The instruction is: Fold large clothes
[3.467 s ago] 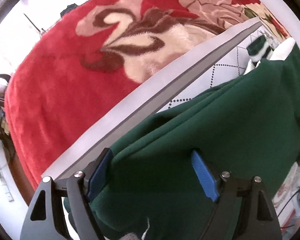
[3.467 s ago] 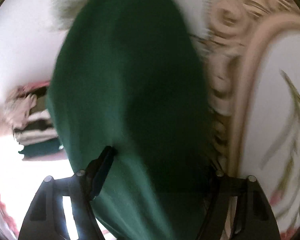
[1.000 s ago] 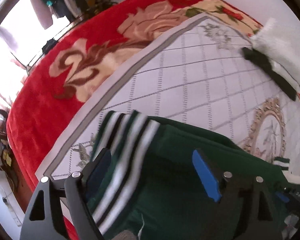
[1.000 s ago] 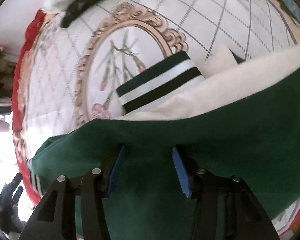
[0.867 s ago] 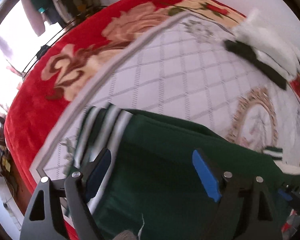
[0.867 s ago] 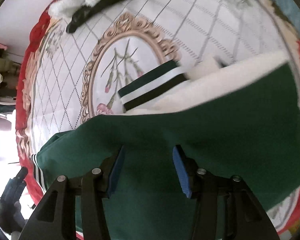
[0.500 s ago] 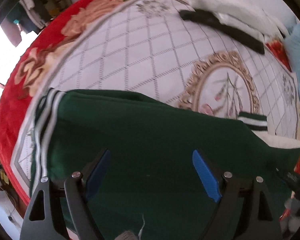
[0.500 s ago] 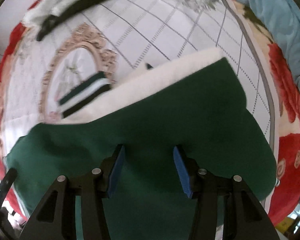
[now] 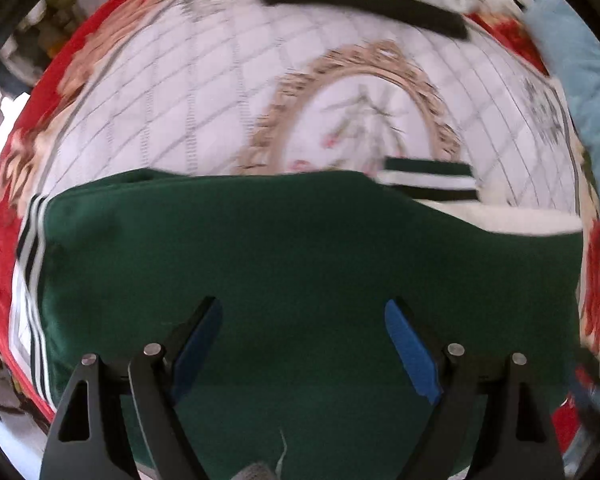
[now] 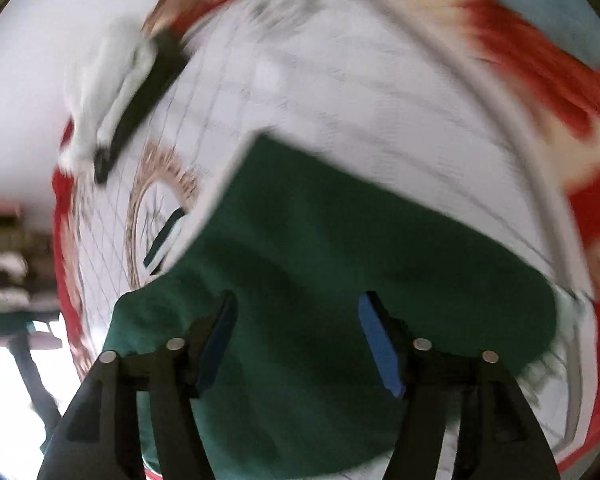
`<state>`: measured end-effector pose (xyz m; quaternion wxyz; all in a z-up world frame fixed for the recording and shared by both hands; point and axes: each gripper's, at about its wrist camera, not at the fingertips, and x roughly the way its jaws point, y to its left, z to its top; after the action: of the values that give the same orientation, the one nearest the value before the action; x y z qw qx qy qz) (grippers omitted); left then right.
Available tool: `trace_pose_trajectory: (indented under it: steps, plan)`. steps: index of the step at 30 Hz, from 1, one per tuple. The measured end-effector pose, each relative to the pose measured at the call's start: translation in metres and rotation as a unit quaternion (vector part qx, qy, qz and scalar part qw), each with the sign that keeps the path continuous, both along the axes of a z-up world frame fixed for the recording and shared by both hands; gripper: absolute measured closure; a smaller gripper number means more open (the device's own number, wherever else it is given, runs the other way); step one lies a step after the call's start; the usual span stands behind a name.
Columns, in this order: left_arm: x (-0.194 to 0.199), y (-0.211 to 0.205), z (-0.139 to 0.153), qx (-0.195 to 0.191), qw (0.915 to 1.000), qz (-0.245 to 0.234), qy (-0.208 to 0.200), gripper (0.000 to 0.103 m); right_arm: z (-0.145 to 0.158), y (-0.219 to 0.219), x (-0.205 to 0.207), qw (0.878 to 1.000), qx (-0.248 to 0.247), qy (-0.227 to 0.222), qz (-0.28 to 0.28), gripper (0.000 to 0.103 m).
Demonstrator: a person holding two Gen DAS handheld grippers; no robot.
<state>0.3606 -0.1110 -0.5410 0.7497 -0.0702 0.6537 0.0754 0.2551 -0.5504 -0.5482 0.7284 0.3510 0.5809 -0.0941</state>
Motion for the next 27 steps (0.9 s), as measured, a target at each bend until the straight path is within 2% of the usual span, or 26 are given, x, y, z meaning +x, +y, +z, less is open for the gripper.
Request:
trace_pose_trajectory:
  steps: [2,5,7,8,9,12,16,19,20,21,22,23,27]
  plan:
    - [0.007,-0.022,-0.007,0.009,0.9997,-0.021,-0.001,0.02,-0.001,-0.024,-0.04,0.999,0.007,0.009,-0.042,0.031]
    - [0.022,-0.042,-0.03,0.024,0.9987,-0.042,0.017,0.02,-0.023,-0.054,-0.089,0.995,0.028,0.029,-0.093,0.027]
    - [0.027,-0.045,-0.043,0.032,0.9981,-0.043,0.029,0.015,-0.049,-0.065,-0.111,0.991,0.052,0.034,-0.119,0.025]
    - [0.029,-0.043,-0.044,0.034,0.9983,-0.041,0.026,0.008,-0.064,-0.069,-0.118,0.988,0.075,0.025,-0.129,0.025]
    - [0.029,-0.042,-0.044,0.035,0.9983,-0.04,0.025,0.005,-0.08,-0.072,-0.12,0.985,0.111,0.008,-0.134,0.025]
    - [0.029,-0.039,-0.045,0.029,0.9984,-0.041,0.026,0.003,-0.11,-0.067,-0.112,0.975,0.177,-0.031,-0.131,0.02]
    - [0.031,-0.037,-0.047,0.028,0.9982,-0.044,0.029,0.0,-0.124,-0.057,-0.079,0.966,0.216,-0.087,-0.111,0.012]
    - [0.033,-0.034,-0.049,0.024,0.9985,-0.043,0.026,0.0,-0.136,-0.054,-0.056,0.953,0.251,-0.111,-0.126,0.011]
    - [0.033,-0.034,-0.05,0.024,0.9985,-0.043,0.024,0.0,-0.138,-0.053,-0.052,0.949,0.261,-0.118,-0.131,0.015]
    - [0.034,-0.033,-0.05,0.025,0.9985,-0.043,0.022,0.0,-0.14,-0.05,-0.046,0.942,0.281,-0.13,-0.132,0.041]
    - [0.034,-0.032,-0.048,0.026,0.9986,-0.042,0.02,0.0,-0.145,-0.048,-0.038,0.932,0.311,-0.128,-0.133,0.056]
    - [0.035,-0.03,-0.047,0.026,0.9987,-0.041,0.018,0.0,-0.148,-0.046,-0.035,0.929,0.321,-0.125,-0.136,0.068]
    - [0.04,-0.027,-0.046,0.015,0.9991,-0.034,0.021,0.0,-0.134,-0.046,-0.024,0.924,0.323,-0.139,-0.149,0.081]
